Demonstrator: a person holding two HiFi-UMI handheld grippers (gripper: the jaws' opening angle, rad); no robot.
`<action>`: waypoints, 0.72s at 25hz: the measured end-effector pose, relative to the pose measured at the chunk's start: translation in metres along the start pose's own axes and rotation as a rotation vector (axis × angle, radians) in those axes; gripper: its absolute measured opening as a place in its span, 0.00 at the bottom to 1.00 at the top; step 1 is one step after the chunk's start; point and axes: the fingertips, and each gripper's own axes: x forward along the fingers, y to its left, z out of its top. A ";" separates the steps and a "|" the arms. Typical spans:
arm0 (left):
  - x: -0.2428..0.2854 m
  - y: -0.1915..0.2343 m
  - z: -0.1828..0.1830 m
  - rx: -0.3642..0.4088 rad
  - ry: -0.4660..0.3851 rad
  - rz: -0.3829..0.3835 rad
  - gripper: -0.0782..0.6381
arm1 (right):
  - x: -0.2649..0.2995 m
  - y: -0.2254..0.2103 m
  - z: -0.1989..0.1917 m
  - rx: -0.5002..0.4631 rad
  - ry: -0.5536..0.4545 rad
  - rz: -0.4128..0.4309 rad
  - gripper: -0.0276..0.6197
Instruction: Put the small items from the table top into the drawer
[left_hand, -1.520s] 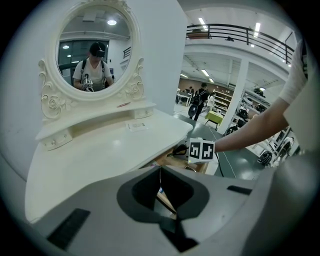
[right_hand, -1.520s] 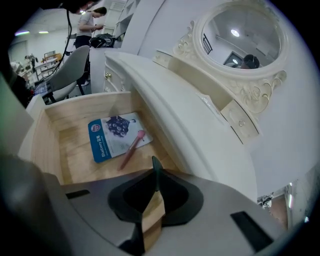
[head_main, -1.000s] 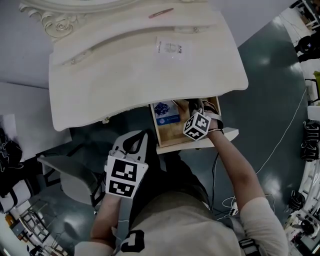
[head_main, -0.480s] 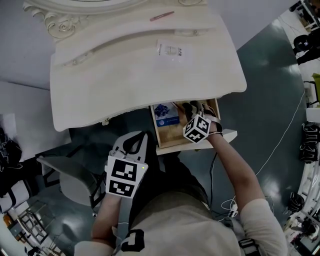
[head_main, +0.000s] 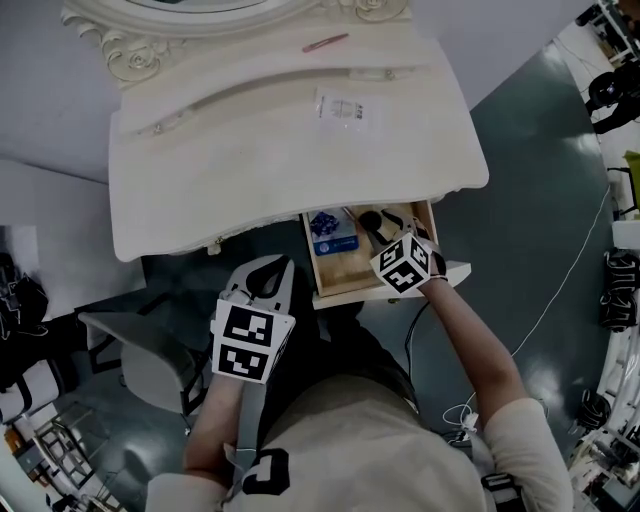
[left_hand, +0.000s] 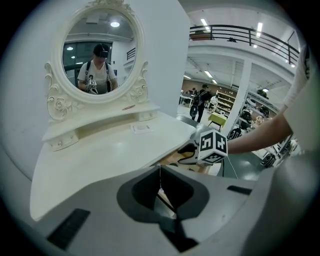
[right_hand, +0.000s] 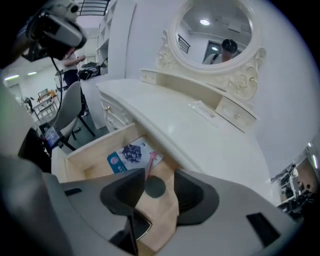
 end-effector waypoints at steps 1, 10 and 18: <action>-0.001 0.000 0.003 -0.002 -0.003 0.002 0.19 | -0.006 0.000 0.005 0.012 -0.010 0.008 0.31; -0.007 -0.004 0.019 0.011 -0.041 0.025 0.19 | -0.047 0.008 0.057 0.009 -0.139 0.041 0.31; -0.023 -0.007 0.015 0.012 -0.056 0.064 0.19 | -0.081 0.018 0.092 0.016 -0.243 0.085 0.31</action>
